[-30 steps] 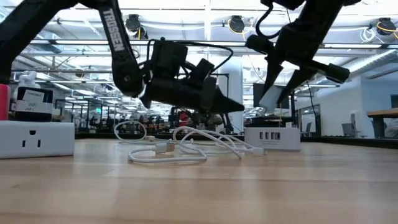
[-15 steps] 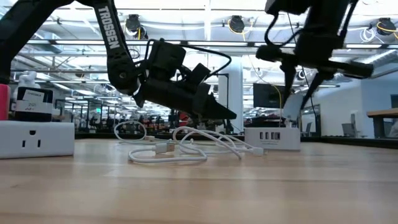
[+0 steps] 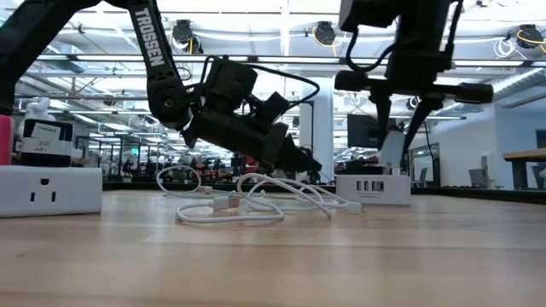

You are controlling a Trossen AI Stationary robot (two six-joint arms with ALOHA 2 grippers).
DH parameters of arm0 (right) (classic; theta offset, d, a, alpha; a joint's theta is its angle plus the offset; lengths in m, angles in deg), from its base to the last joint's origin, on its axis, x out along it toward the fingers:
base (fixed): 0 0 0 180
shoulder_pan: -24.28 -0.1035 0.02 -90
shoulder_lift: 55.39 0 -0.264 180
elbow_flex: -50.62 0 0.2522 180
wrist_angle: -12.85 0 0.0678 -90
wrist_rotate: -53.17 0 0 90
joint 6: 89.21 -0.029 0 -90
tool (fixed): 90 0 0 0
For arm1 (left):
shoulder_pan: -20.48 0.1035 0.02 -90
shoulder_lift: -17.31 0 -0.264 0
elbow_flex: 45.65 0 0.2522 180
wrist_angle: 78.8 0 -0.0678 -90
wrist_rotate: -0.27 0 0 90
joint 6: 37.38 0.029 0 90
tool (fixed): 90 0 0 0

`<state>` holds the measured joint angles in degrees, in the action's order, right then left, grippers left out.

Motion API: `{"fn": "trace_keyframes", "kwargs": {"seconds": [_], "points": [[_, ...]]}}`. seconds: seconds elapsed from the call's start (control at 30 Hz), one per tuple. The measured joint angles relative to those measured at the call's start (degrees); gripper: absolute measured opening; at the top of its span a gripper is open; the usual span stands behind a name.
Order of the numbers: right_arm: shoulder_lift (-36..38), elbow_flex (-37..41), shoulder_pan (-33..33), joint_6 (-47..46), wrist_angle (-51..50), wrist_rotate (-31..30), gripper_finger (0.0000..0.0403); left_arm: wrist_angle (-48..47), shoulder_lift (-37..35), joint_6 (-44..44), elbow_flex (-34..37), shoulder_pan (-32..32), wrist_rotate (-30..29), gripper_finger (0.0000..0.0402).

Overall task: Insert USB
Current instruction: Insert the blue charger adapter into the top white outlet extension

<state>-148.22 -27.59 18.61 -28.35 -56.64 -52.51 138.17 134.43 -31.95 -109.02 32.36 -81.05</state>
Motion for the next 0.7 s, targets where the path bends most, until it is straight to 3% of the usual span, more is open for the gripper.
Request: {"fn": "trace_keyframes", "kwargs": {"seconds": [0.27,0.7], "points": [[-2.2,-7.4,2.4,0.1,-6.4,0.8,0.0086,-0.9,0.0,1.2,0.0,0.0,-0.2,0.0001],[-3.9,-7.2,2.7,0.9,-7.8,2.6,0.0086,-0.9,0.0,1.4,0.0,0.0,-0.2,0.0001]]}}
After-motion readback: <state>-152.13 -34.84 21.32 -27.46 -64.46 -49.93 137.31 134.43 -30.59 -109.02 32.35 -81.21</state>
